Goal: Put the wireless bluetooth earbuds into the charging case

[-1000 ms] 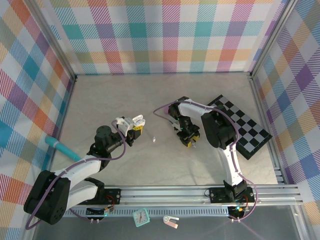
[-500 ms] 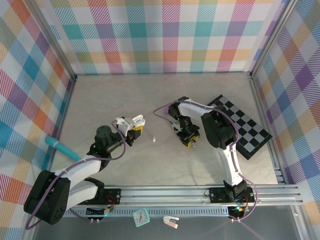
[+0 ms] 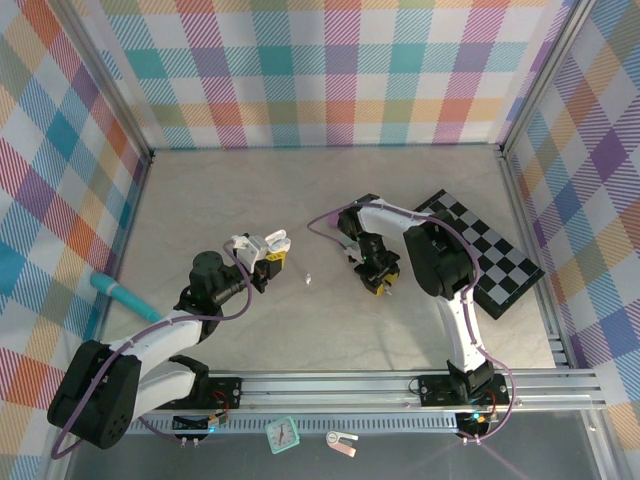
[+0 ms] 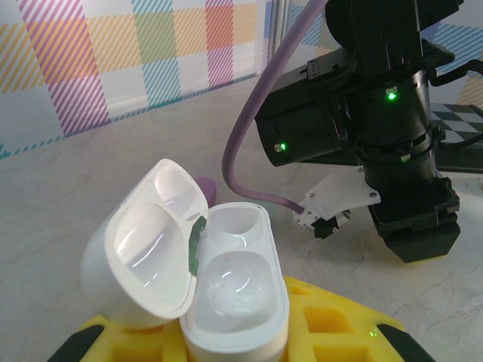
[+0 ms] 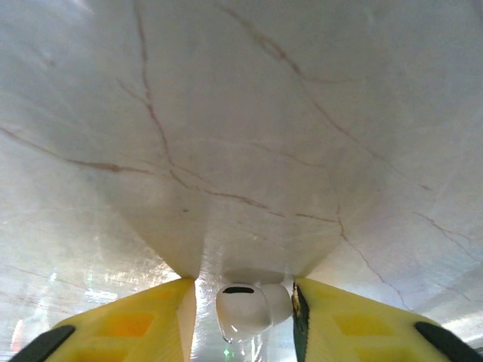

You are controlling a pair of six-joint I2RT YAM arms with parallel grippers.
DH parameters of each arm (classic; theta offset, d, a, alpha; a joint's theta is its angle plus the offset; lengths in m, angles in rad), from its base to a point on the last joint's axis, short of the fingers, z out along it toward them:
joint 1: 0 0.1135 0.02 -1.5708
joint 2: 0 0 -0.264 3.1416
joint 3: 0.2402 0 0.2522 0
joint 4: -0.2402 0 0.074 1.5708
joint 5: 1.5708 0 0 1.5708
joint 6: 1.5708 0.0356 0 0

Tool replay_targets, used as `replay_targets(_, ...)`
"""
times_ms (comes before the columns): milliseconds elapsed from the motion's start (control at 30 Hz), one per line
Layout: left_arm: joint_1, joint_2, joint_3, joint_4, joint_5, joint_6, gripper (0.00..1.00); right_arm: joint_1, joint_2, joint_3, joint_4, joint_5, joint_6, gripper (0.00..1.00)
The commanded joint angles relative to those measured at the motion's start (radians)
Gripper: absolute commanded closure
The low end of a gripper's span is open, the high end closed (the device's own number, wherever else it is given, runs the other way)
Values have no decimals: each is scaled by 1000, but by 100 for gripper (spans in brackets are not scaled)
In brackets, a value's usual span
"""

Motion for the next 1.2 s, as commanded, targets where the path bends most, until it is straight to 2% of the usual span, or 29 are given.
replay_targets(0, 11, 6, 24, 32, 24, 9, 95, 2, 3, -31, -49, -24, -24, 63)
replay_targets(300, 11, 7, 24, 31, 26, 9, 95, 3, -23, -33, -28, -23, -12, 69)
replay_targets(467, 11, 7, 24, 32, 29, 13, 95, 3, -87, -40, 16, -83, -9, 73)
replay_targets(767, -6, 65, 49, 66, 49, 11, 95, -6, -200, -66, 70, -151, 0, 72)
replay_targets(933, -55, 128, 79, 97, 41, 5, 95, -18, -293, -68, 121, -216, 13, 73)
replay_targets(1167, -177, 242, 132, 139, 4, 3, 95, -39, -397, -54, 198, -329, 55, 73)
